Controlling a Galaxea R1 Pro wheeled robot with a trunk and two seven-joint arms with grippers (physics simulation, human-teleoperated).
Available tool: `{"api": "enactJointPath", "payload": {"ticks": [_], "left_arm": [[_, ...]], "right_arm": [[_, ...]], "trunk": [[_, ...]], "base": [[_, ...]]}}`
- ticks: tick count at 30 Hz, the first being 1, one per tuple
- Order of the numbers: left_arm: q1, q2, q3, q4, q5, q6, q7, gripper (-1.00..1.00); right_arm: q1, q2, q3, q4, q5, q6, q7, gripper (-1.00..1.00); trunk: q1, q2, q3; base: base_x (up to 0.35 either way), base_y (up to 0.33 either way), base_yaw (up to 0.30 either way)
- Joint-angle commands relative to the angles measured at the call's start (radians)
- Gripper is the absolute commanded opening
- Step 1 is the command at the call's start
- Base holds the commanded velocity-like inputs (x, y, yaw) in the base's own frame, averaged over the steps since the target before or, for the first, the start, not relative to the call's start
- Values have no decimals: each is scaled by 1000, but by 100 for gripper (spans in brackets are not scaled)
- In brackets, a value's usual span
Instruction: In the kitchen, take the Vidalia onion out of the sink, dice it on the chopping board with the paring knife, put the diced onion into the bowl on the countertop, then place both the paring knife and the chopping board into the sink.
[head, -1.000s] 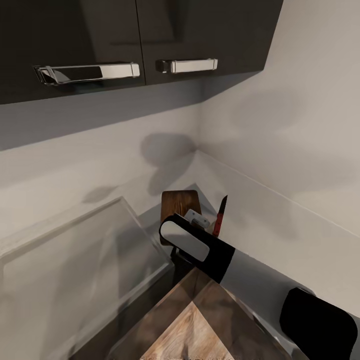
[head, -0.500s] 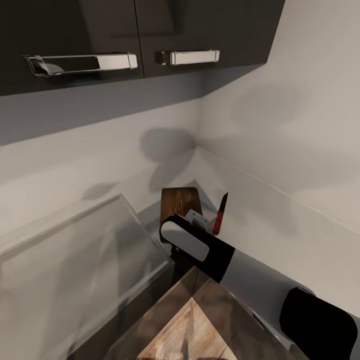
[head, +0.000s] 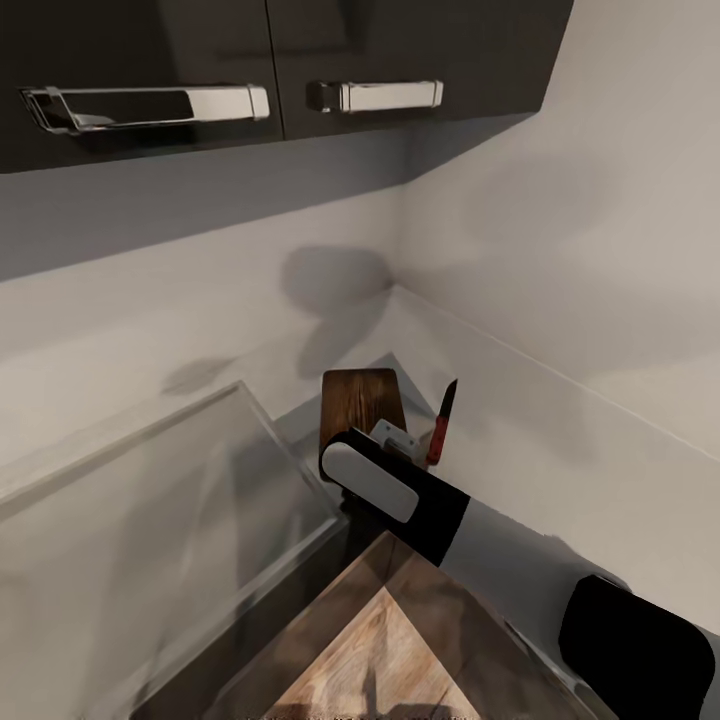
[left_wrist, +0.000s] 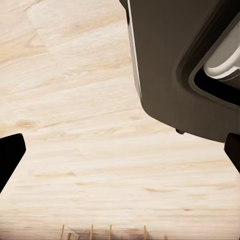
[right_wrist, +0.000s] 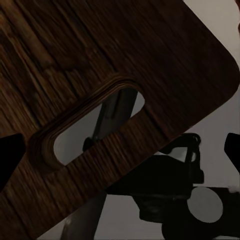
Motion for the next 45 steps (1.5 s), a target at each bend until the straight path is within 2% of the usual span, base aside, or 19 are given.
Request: {"api": "enactJointPath", "payload": {"ticks": [1,28,45], "left_arm": [[-1,0,1,3,10,-5,-6,100],[-1,0,1,2,10,-5,-6,100],[-1,0,1,3,10,-5,-6,100]], "right_arm": [[-2,0,2,0,-3,-4,-3,100],[-2,0,-2,0,-3,-5,-3,100],[-2,0,-3,0,-4,-50,4,100]], "trunk": [[1,-2,-3],[1,-2,-45],[1,-2,-72]], "base": [[0,0,0],[0,0,0],[0,0,0]]}}
